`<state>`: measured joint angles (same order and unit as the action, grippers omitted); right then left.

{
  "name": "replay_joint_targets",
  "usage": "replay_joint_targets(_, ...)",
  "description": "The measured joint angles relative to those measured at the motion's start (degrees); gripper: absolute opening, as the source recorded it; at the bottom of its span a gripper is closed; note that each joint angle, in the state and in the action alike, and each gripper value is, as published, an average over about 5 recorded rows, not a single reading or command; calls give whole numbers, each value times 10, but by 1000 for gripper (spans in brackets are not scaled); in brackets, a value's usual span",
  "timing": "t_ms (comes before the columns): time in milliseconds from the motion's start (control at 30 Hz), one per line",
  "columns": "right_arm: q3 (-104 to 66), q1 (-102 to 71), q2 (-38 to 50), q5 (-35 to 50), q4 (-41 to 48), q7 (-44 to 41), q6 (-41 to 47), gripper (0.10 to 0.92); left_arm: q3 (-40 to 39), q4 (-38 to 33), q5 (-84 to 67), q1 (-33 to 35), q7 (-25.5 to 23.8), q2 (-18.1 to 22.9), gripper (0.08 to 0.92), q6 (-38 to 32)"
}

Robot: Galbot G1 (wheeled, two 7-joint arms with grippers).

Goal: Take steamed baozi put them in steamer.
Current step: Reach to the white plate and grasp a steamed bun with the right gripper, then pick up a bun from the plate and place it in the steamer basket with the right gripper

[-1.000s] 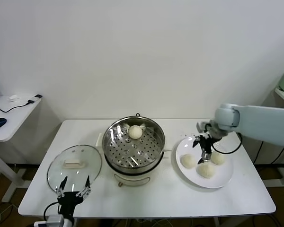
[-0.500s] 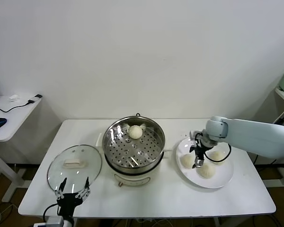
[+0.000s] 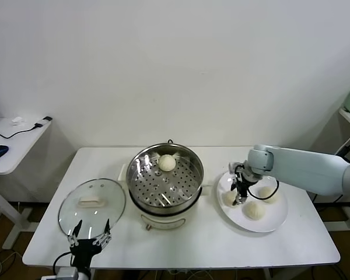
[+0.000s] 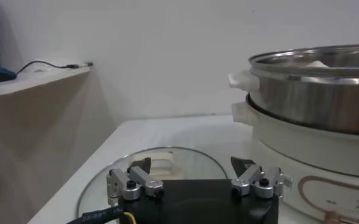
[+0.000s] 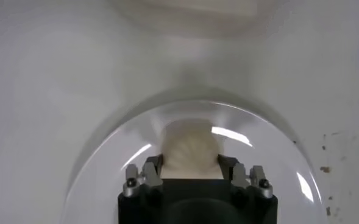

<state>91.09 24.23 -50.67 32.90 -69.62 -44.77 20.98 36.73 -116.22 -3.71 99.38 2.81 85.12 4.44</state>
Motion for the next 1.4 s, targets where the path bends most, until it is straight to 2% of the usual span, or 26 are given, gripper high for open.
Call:
replay_joint_targets(367,55,115,-3,23,-24,-43,-26,560,-9,-12,8,5,0,5,823,2)
replay_joint_targets(733,99,314,-63,149,-65,-76,-19,560,-15,-31,12,7,-1,4,823,6)
replay_joint_targets(1067,60,332,-169,265,-111,-3,46,560,-16,-45,10,6,-2,4,823,13)
replay_joint_targets(1400,26,249,-263,291,-85,71,91,560,-14,-48,9,6,-3,3,823,14)
